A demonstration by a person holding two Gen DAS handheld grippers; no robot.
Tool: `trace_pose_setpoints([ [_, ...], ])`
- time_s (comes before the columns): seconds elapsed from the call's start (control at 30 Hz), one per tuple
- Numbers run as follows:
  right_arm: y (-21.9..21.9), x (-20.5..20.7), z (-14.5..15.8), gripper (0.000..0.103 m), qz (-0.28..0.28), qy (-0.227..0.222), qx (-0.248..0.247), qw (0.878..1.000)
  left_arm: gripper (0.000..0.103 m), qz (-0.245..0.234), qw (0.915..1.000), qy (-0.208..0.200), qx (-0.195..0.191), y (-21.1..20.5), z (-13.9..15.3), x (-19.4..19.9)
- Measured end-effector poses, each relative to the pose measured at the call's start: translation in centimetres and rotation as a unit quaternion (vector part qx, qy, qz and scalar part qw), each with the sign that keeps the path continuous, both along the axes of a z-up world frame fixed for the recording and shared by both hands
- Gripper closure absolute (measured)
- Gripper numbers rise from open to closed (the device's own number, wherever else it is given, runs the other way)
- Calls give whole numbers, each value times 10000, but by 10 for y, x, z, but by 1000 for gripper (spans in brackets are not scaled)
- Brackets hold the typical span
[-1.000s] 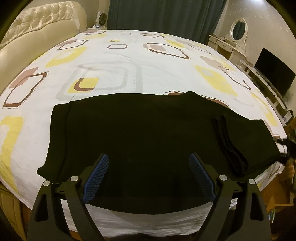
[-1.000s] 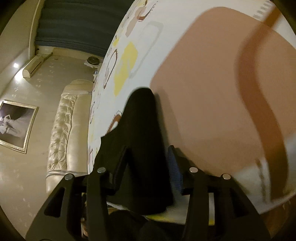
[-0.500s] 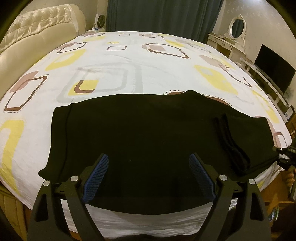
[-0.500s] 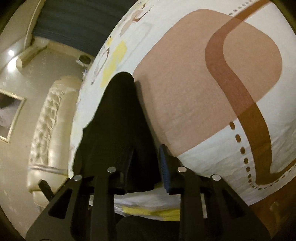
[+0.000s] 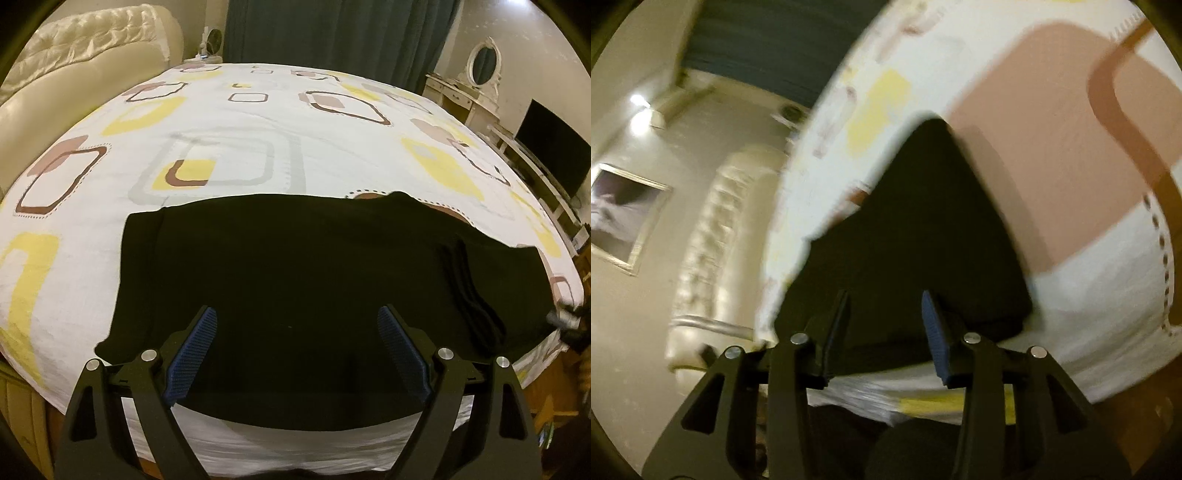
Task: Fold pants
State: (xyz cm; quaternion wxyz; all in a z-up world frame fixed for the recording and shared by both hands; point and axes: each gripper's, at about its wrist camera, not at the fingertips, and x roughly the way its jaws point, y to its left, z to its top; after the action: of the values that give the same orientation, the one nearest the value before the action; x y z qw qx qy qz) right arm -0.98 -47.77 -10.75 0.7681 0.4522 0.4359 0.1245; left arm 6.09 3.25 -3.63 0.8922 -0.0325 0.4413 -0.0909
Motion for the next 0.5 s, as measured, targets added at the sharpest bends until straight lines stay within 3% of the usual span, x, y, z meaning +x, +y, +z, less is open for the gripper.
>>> trace_pose_setpoints([
  [0.13, -7, -5, -7, 70, -48, 11, 247, 9997, 15, 56, 9990, 187, -410, 27, 2, 9],
  [0.23, -6, -7, -8, 70, -39, -33, 243, 9997, 15, 201, 9941, 435, -974, 60, 1, 20],
  [0.37, -6, -6, -12, 70, -37, -72, 376, 9993, 15, 437, 9751, 762, -2037, 119, -6, 32],
  [0.5, -9, -7, -12, 70, -7, -115, 427, 9990, 15, 769, 9606, 941, -2500, 166, -25, 35],
])
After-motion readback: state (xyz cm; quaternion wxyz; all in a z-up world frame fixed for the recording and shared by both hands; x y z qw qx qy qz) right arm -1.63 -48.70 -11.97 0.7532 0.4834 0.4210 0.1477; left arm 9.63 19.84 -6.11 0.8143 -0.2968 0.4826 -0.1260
